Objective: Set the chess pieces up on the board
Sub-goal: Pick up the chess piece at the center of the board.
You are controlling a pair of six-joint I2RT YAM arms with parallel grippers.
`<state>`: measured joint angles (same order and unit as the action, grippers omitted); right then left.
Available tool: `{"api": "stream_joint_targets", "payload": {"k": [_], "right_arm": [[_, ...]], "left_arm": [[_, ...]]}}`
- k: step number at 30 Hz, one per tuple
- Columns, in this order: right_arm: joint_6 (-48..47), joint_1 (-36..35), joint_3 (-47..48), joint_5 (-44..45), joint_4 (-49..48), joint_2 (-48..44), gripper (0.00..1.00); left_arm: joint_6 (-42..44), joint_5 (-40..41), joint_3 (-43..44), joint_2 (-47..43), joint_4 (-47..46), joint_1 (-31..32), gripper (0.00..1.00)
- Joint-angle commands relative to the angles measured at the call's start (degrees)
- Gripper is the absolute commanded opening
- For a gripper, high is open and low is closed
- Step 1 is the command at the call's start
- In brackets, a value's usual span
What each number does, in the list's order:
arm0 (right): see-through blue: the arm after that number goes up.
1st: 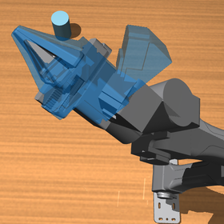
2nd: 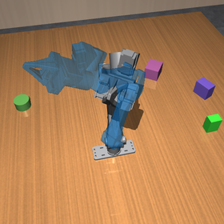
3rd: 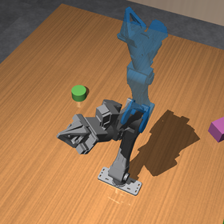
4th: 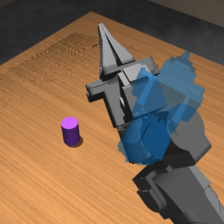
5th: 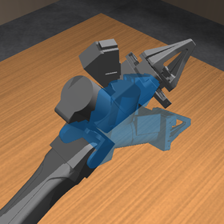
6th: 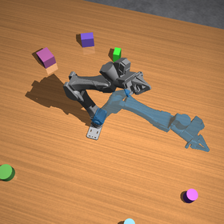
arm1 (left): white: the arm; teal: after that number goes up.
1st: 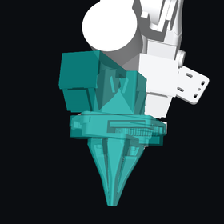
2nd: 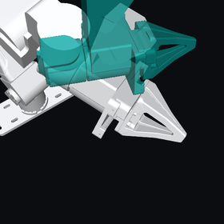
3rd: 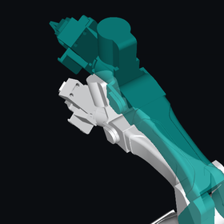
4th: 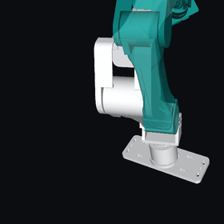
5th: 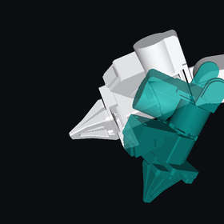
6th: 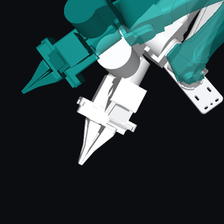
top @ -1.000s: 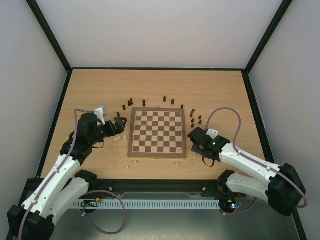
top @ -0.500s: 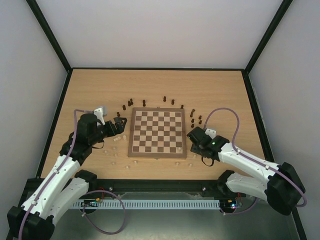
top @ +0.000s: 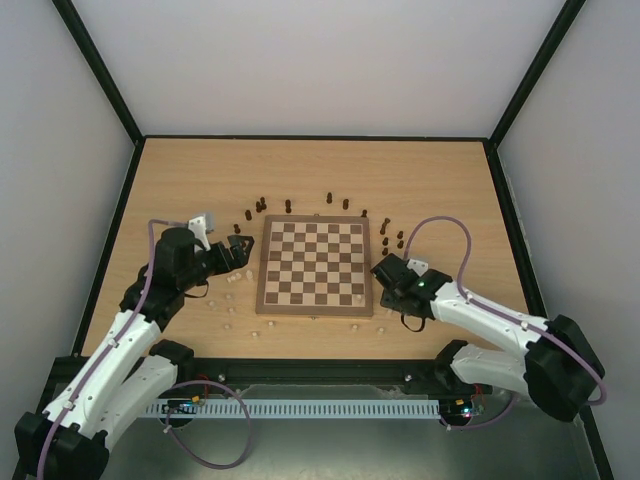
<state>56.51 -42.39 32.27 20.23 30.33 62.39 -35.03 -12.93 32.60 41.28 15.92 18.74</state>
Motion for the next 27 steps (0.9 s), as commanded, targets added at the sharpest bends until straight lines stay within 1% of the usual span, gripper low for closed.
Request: {"api": "stream_joint_targets", "payload": {"k": [1,5,10,13,22,27], "right_arm": [[1.64,0.08,0.89,4.29,3.39,4.03,0.51],[1.43,0.03,1.43,6.46,3.0,4.99,0.46],[0.85,0.12,1.6,7.86,2.1,5.23,0.44],[0.27,0.35,1.85,8.3,1.55,6.23,0.4],[-1.66,2.29,1.52,7.58,-0.73,7.92,0.35],[-2.75,3.12,1.05,6.51,-2.22,8.04,0.3]], "left_arm": [[-0.19,-0.72,-0.79,-0.19,-0.34,0.24,1.0],[0.12,-1.04,-0.82,0.4,-0.45,0.22,1.0],[0.23,-1.13,-0.79,0.7,-0.76,0.23,1.0],[0.22,-1.18,-0.81,0.87,-0.87,0.16,1.0],[0.18,-1.09,-0.97,0.82,-1.05,0.19,1.0],[0.12,-1.13,-1.04,0.81,-1.15,0.22,1.0]]}}
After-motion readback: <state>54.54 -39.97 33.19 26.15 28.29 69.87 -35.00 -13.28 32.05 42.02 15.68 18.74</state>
